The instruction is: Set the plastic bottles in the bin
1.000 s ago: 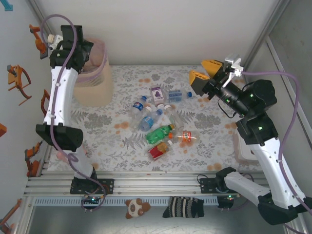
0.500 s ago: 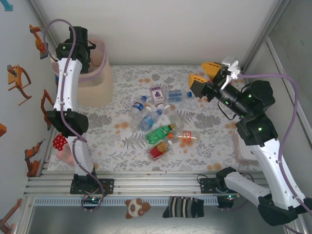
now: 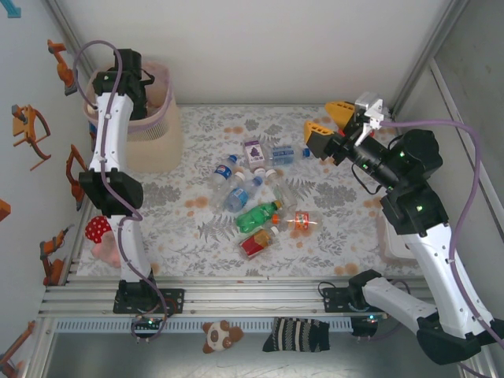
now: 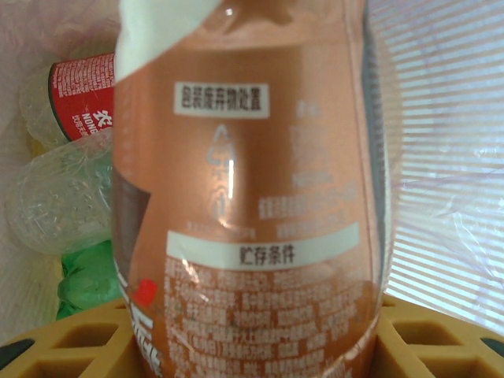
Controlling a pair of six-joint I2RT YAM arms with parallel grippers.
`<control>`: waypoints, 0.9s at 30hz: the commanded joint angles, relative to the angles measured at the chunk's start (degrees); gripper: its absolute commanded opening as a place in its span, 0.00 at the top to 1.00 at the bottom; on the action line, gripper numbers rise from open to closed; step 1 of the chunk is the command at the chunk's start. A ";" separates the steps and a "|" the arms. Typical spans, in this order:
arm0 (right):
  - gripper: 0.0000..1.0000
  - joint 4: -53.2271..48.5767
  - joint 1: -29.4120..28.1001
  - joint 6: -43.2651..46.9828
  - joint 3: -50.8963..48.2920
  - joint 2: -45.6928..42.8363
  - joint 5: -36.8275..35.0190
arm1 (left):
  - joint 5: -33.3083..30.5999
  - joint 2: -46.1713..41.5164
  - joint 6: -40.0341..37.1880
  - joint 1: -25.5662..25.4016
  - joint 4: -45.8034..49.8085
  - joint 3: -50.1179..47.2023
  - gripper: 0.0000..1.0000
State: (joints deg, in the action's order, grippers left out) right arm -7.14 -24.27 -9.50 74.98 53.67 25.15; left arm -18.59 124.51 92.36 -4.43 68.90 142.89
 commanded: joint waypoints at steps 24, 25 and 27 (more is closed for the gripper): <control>0.30 -6.05 -0.36 0.37 1.60 0.72 -7.55 | 3.02 -7.13 -2.28 -0.05 -1.88 1.53 0.29; 0.30 -6.96 -0.34 0.40 1.87 1.01 -8.11 | 3.30 -7.45 -2.98 -0.05 -2.38 1.51 0.30; 0.30 -7.84 -0.35 0.29 1.96 1.51 -8.78 | 3.79 -8.41 -4.97 -0.23 -3.71 1.21 0.31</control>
State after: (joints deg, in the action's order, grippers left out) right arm -12.73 -24.27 -9.34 75.13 54.61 19.18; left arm -15.97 119.20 90.94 -4.47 66.70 142.93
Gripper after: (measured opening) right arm 0.701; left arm 0.695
